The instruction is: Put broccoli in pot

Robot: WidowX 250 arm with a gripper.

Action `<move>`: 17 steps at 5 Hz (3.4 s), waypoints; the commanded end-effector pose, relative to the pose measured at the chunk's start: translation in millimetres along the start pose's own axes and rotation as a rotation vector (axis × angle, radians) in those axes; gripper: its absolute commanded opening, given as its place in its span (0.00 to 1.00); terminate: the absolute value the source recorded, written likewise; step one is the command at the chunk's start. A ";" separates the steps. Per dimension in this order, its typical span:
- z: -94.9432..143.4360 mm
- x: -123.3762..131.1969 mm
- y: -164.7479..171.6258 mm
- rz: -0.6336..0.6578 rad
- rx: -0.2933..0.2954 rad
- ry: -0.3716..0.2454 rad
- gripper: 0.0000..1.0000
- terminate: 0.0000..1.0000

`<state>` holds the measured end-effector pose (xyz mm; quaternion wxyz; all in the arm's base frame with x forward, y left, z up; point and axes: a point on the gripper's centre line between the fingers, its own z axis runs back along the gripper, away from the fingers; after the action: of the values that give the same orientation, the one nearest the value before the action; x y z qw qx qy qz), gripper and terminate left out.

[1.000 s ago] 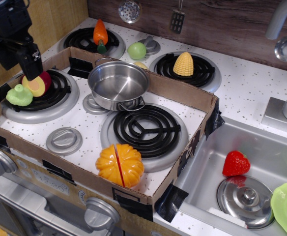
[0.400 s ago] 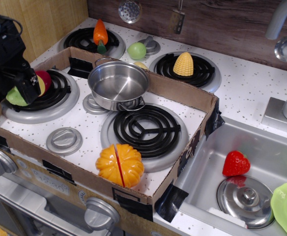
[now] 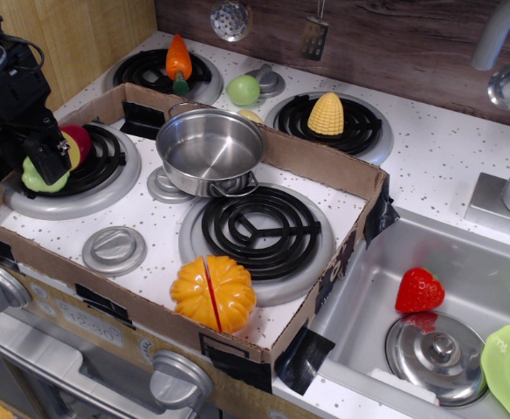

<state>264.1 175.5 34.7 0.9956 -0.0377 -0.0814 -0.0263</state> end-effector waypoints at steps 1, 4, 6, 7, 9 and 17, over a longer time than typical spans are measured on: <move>-1.3 19.2 11.1 -0.066 0.013 0.002 0.00 0.00; 18.8 25.9 -3.4 -0.043 0.065 -0.007 0.00 0.00; 53.2 21.3 -22.4 0.042 0.120 -0.002 0.00 0.00; 56.8 18.3 -28.8 0.071 0.116 0.009 0.00 0.00; 81.8 37.4 -76.1 0.030 0.111 0.050 0.00 0.00; 50.0 127.6 -141.2 -0.196 -0.115 -0.142 0.00 0.00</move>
<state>369.4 34.6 95.7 0.9802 -0.0944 -0.1302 -0.1159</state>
